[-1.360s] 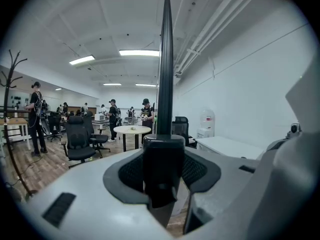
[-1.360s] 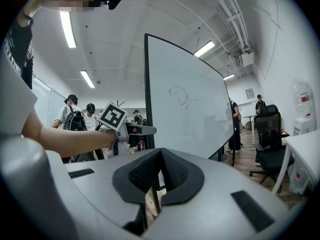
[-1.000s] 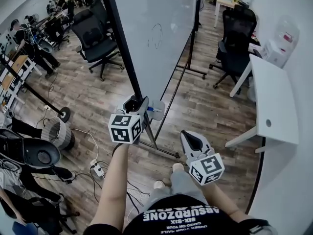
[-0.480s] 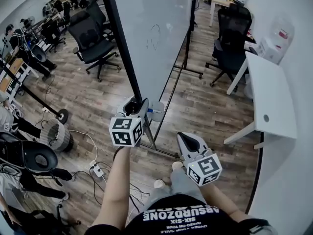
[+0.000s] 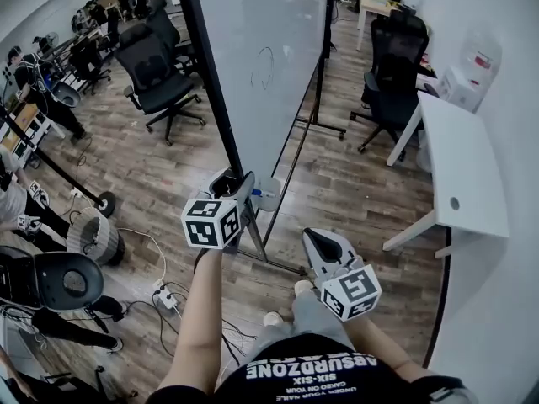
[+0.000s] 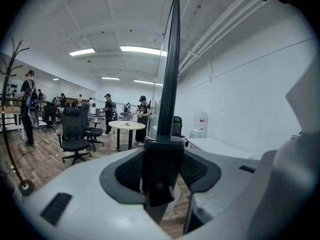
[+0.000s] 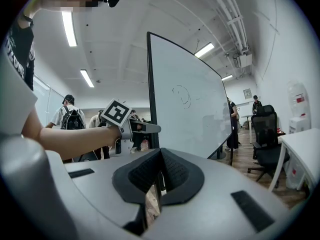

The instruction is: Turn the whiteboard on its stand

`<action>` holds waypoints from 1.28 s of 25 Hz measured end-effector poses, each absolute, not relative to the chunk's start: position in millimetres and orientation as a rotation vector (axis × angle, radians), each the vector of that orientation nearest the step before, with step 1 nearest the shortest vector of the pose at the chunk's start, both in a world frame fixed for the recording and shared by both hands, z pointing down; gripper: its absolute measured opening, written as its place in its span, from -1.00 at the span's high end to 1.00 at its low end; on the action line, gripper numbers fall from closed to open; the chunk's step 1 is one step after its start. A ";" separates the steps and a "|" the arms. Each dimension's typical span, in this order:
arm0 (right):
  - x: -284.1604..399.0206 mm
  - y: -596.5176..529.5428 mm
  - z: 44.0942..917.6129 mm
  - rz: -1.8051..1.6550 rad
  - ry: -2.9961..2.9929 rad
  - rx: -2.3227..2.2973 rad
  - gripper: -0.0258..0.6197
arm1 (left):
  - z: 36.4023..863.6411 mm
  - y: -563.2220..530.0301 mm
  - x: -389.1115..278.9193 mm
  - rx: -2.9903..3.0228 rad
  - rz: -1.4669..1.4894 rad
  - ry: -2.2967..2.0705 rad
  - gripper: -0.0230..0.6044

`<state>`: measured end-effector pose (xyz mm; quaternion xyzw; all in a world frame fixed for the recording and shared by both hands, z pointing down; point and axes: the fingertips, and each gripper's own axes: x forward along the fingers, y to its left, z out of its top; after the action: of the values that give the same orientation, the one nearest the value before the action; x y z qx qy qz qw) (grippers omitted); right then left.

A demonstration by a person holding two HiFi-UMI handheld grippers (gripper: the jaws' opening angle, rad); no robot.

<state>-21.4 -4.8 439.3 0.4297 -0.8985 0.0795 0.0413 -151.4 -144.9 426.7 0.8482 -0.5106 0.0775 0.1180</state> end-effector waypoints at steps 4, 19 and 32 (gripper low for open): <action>-20.4 -8.3 436.2 0.232 -2.753 1.316 0.92 | 426.0 -142.1 -156.4 2.475 0.225 -1.559 0.33; -21.8 -1.8 426.3 0.213 -2.779 1.292 0.92 | 403.4 -78.7 -155.9 2.528 0.202 -1.656 0.37; -27.7 7.7 425.7 0.228 -2.808 1.250 0.92 | 413.7 -13.9 -123.0 2.569 0.181 -1.562 0.91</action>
<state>-27.7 7.7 425.7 0.4055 -0.9106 0.0740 0.0299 -123.0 -13.9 413.7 0.8511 -0.5176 0.0601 0.0644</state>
